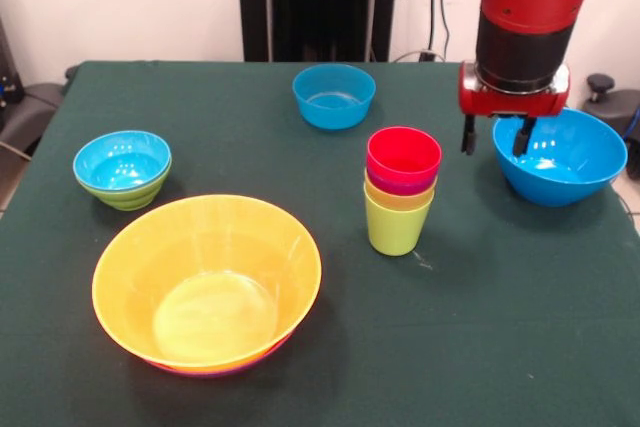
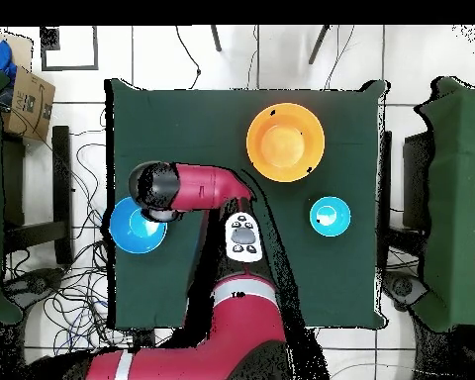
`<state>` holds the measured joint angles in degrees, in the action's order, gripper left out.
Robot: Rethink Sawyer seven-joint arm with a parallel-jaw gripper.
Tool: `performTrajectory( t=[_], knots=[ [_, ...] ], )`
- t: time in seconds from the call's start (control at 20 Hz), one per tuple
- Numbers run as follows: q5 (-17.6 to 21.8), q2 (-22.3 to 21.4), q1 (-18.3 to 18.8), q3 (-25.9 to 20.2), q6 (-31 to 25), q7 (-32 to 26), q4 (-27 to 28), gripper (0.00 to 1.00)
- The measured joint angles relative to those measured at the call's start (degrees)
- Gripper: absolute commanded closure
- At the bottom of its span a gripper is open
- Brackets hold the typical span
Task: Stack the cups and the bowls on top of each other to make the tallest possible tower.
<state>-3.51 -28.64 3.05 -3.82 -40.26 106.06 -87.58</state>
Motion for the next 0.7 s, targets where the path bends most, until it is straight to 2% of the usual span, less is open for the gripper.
performTrajectory(
  t=[0.7],
  knots=[
    [-0.01,2.2,0.14,-0.22,0.01,0.0,0.07,0.0]
  ],
)
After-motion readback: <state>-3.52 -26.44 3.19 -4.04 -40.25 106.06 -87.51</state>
